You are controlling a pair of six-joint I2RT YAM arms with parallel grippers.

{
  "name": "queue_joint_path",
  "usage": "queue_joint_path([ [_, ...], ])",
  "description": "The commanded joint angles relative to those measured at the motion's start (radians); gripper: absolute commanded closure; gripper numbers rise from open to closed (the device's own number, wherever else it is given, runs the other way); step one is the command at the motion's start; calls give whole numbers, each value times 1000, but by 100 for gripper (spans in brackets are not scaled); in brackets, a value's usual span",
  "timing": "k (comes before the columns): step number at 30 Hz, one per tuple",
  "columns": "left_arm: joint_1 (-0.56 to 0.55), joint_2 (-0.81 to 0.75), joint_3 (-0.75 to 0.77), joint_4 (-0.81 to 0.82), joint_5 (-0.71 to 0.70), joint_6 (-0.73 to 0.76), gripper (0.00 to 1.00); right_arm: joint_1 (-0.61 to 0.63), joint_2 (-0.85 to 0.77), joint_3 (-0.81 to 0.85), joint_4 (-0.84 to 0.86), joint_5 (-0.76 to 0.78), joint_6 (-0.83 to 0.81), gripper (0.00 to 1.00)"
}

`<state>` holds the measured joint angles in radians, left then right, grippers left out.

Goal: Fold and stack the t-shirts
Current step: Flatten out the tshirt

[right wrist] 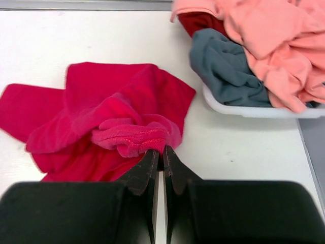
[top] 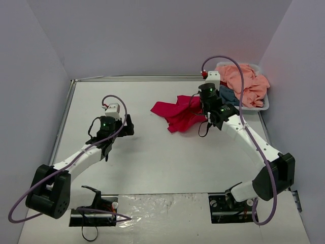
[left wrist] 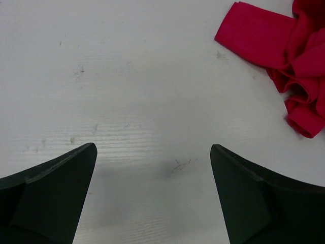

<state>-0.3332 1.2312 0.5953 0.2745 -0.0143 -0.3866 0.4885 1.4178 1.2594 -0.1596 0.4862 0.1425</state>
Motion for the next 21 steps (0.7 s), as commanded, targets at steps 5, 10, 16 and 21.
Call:
queue_joint_path([
  [5,-35,36,67,32,37,0,6,-47,-23,-71,-31,114,64,100],
  [10,-62,99,130,32,54,0,6,-57,-31,-86,-37,121,81,100],
  [16,-99,249,251,49,96,-35,6,-68,-60,-115,-35,89,97,100],
  [21,-104,385,314,78,142,-89,4,-76,-97,-138,-35,66,106,100],
])
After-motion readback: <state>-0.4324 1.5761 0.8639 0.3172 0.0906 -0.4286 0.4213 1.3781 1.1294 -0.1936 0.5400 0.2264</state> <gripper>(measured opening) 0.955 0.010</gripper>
